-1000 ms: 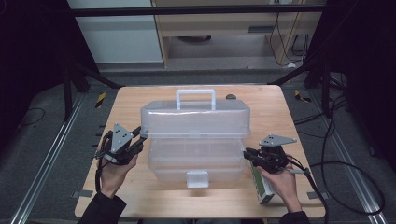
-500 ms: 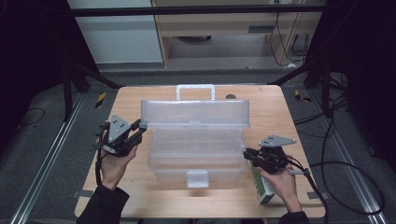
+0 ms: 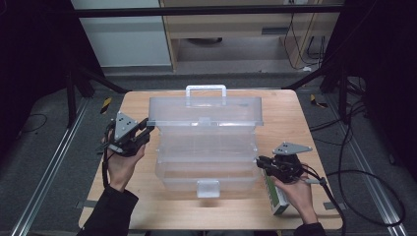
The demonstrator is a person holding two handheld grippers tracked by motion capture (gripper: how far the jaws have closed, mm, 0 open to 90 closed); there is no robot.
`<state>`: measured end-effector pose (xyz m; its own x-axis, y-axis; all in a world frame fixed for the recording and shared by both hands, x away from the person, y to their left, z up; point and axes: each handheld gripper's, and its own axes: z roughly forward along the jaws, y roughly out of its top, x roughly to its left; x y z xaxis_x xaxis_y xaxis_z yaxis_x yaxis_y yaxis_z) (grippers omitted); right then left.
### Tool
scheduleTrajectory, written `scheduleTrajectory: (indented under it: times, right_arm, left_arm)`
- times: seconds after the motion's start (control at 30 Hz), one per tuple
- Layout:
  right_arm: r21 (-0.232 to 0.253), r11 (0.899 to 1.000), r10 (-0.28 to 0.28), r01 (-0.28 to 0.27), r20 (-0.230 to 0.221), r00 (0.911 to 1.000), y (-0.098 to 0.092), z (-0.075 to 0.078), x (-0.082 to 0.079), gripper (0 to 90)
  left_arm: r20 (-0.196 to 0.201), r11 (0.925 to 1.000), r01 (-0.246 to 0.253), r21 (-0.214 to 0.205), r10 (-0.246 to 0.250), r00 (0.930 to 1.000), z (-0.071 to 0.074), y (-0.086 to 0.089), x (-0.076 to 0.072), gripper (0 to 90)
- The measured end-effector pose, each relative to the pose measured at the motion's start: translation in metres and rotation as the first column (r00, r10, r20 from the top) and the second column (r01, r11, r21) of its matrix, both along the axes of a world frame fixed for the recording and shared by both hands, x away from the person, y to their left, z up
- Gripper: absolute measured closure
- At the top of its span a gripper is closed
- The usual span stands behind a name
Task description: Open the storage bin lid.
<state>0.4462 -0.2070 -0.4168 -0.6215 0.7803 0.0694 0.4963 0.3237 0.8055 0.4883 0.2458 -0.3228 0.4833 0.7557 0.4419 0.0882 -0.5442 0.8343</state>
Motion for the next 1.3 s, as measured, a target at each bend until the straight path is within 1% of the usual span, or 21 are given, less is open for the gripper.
scheduleTrajectory:
  times: [0.17, 0.37, 0.4, 0.5, 0.6, 0.63, 0.73, 0.87, 0.9, 0.93, 0.97, 1.0, 1.03, 1.07, 1.1, 1.13, 1.17, 1.23, 1.3]
  right_arm:
    - [0.001, 1.0, -0.001, 0.001, -0.001, 1.0, 0.0, 0.0, 0.0, 77.7]
    - [0.001, 1.0, -0.001, 0.001, -0.003, 1.0, 0.0, 0.0, 0.0, 77.6]
    - [0.001, 1.0, 0.0, 0.0, -0.001, 1.0, 0.0, 0.0, 0.0, 77.5]
    - [0.006, 1.0, -0.003, 0.003, -0.004, 1.0, 0.0, 0.0, 0.0, 77.4]
    - [0.002, 1.0, -0.008, 0.008, -0.009, 0.9999, 0.001, 0.001, 0.0, 77.3]
    - [-0.01, 1.0, -0.01, 0.01, -0.007, 0.9999, 0.002, 0.001, 0.0, 77.1]
    - [-0.034, 0.999, -0.019, 0.019, 0.0, 0.9998, 0.006, 0.002, 0.0, 75.9]
    - [-0.033, 0.999, -0.019, 0.019, -0.003, 0.9998, 0.006, 0.001, 0.001, 75.2]
    - [-0.033, 0.999, -0.021, 0.021, -0.002, 0.9998, 0.006, 0.001, 0.002, 74.8]
    - [-0.034, 0.999, -0.023, 0.023, -0.003, 0.9997, 0.006, 0.001, 0.002, 74.4]
    - [-0.035, 0.999, -0.025, 0.025, -0.003, 0.9997, 0.006, 0.001, 0.002, 73.9]
    - [-0.036, 0.999, -0.025, 0.024, -0.003, 0.9997, 0.006, 0.0, 0.003, 73.6]
    - [-0.036, 0.999, -0.025, 0.025, -0.003, 0.9997, 0.007, 0.0, 0.003, 73.5]
    - [-0.037, 0.999, -0.024, 0.024, -0.004, 0.9997, 0.007, 0.0, 0.003, 73.3]
    - [-0.036, 0.999, -0.025, 0.024, -0.006, 0.9997, 0.007, 0.0, 0.003, 73.3]
    - [-0.036, 0.999, -0.024, 0.024, -0.006, 0.9997, 0.006, 0.0, 0.003, 73.1]
    - [-0.035, 0.999, -0.025, 0.025, -0.008, 0.9996, 0.006, 0.0, 0.004, 72.9]
    - [-0.029, 0.999, -0.027, 0.027, -0.012, 0.9996, 0.007, 0.0, 0.004, 72.5]
    - [-0.029, 0.999, -0.031, 0.03, -0.013, 0.9994, 0.007, 0.0, 0.004, 71.9]
  left_arm:
    - [0.002, 0.9999, -0.008, -0.01, 0.008, 1.0, 0.004, -0.001, 0.006, 76.7]
    - [0.006, 0.9996, -0.026, -0.012, 0.026, 0.9996, 0.008, -0.003, 0.013, 77.6]
    - [0.005, 0.9996, -0.029, -0.006, 0.029, 0.9996, 0.009, -0.003, 0.015, 77.7]
    - [-0.003, 0.9999, -0.007, -0.013, 0.007, 1.0, 0.011, -0.001, 0.021, 78.1]
    - [-0.014, 0.9991, -0.009, -0.041, 0.008, 0.9999, 0.012, 0.0, 0.026, 78.4]
    - [-0.014, 0.9988, -0.01, -0.048, 0.009, 0.9999, 0.012, 0.0, 0.027, 78.4]
    - [-0.02, 0.9985, -0.002, -0.055, 0.001, 0.9998, 0.013, 0.0, 0.031, 78.6]
    - [-0.019, 0.9977, -0.009, -0.067, 0.008, 0.9998, 0.015, 0.0, 0.034, 79.0]
    - [-0.018, 0.9978, -0.012, -0.066, 0.011, 0.9998, 0.015, 0.0, 0.035, 79.3]
    - [-0.005, 0.998, -0.038, -0.049, 0.038, 0.9993, 0.016, -0.001, 0.034, 81.7]
    - [-0.001, 0.9974, -0.054, -0.047, 0.054, 0.9985, 0.017, -0.003, 0.034, 82.9]
    - [-0.001, 0.9975, -0.055, -0.043, 0.055, 0.9985, 0.017, -0.004, 0.035, 83.0]
    - [0.002, 0.9983, -0.052, -0.027, 0.052, 0.9986, 0.019, -0.005, 0.037, 83.0]
    - [0.002, 0.999, -0.041, -0.016, 0.041, 0.9991, 0.02, -0.004, 0.039, 83.2]
    - [-0.001, 0.9995, -0.027, -0.015, 0.027, 0.9996, 0.02, -0.003, 0.041, 83.3]
    - [-0.006, 0.9996, -0.02, -0.018, 0.02, 0.9998, 0.021, -0.001, 0.043, 83.5]
    - [-0.01, 0.9993, -0.022, -0.031, 0.022, 0.9997, 0.02, -0.001, 0.045, 83.6]
    - [-0.016, 0.9976, -0.041, -0.056, 0.041, 0.9991, 0.02, -0.002, 0.046, 83.8]
    - [-0.021, 0.9973, -0.048, -0.056, 0.047, 0.9987, 0.021, -0.003, 0.048, 83.9]
